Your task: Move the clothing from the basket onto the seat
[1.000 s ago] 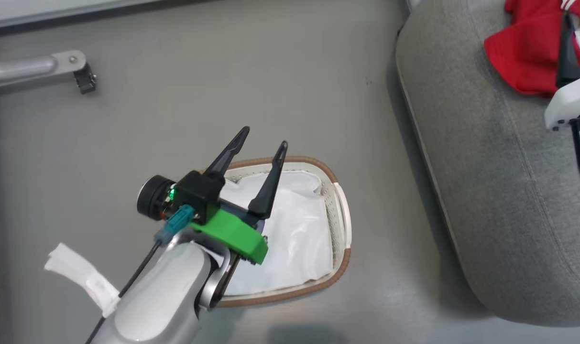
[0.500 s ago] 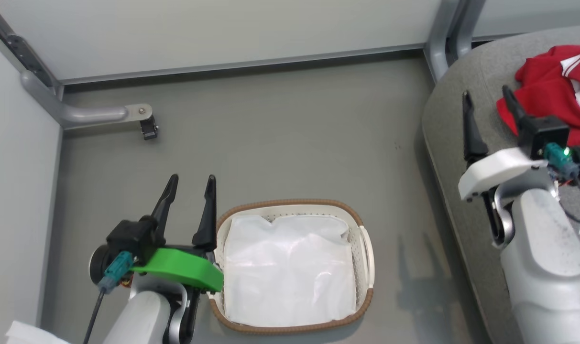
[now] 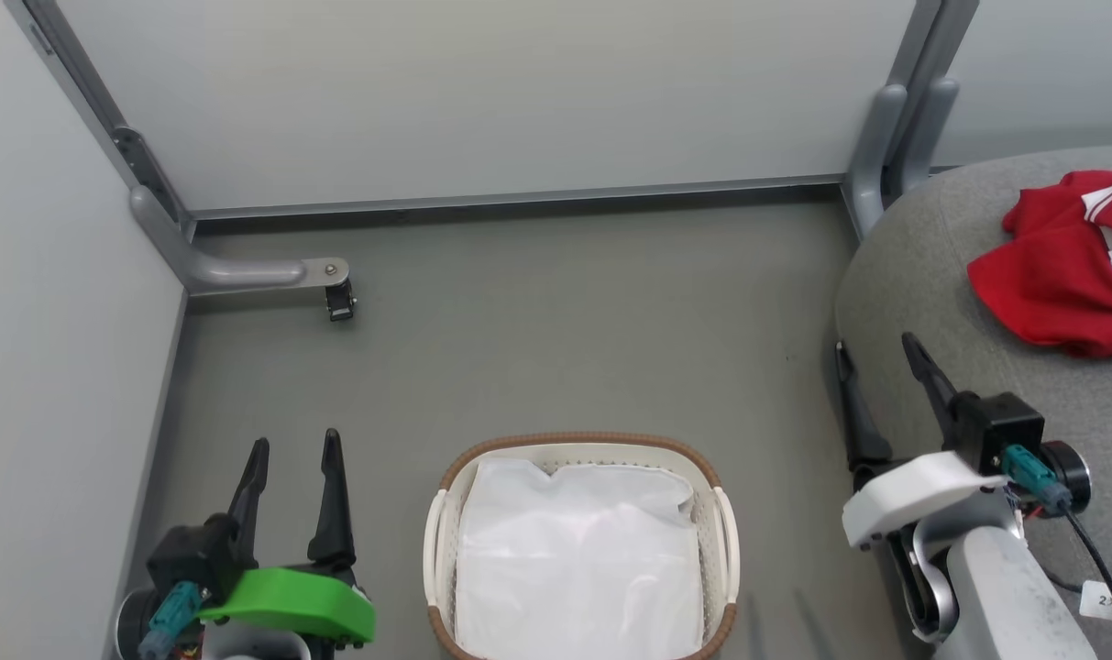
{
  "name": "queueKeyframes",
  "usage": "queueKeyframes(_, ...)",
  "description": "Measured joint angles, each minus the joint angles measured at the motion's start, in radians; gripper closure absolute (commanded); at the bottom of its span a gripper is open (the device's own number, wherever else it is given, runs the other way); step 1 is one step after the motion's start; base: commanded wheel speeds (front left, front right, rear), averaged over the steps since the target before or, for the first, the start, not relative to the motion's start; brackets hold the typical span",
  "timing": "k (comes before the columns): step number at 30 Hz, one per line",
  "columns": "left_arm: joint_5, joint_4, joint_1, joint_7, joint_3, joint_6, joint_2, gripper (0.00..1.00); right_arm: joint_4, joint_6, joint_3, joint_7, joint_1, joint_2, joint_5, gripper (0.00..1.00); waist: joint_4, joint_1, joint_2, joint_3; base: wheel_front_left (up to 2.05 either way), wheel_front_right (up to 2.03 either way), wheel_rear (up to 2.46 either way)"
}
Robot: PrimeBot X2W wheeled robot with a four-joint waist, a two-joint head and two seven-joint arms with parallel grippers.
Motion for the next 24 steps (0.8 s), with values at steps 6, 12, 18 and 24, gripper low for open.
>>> queueKeyframes(6, 0.030, -0.009, 0.069, 0.000, 0.032, -0.013, -0.013, 0.00, -0.069, 0.000, -0.004, 0.000, 0.104, 0.000, 0.014, 0.00, 0.009, 0.0000, 0.0000, -0.025, 0.00, 0.00, 0.00)
queueKeyframes(12, 0.042, -0.007, 0.107, 0.000, 0.049, -0.025, -0.024, 0.00, -0.108, 0.000, -0.028, 0.000, 0.190, 0.000, 0.040, 0.00, 0.011, 0.0000, 0.0000, -0.057, 0.00, 0.00, 0.00)
queueKeyframes(18, 0.050, 0.000, 0.107, 0.000, 0.053, -0.040, -0.032, 0.00, -0.112, 0.000, -0.021, 0.000, 0.205, 0.000, 0.047, 0.00, 0.005, 0.0000, 0.0000, -0.061, 0.00, 0.00, 0.00)
queueKeyframes(24, 0.052, 0.015, 0.108, 0.000, 0.053, -0.046, -0.037, 0.00, -0.109, 0.000, -0.019, 0.000, 0.204, 0.000, 0.048, 0.00, 0.002, 0.0000, 0.0000, -0.059, 0.00, 0.00, 0.00)
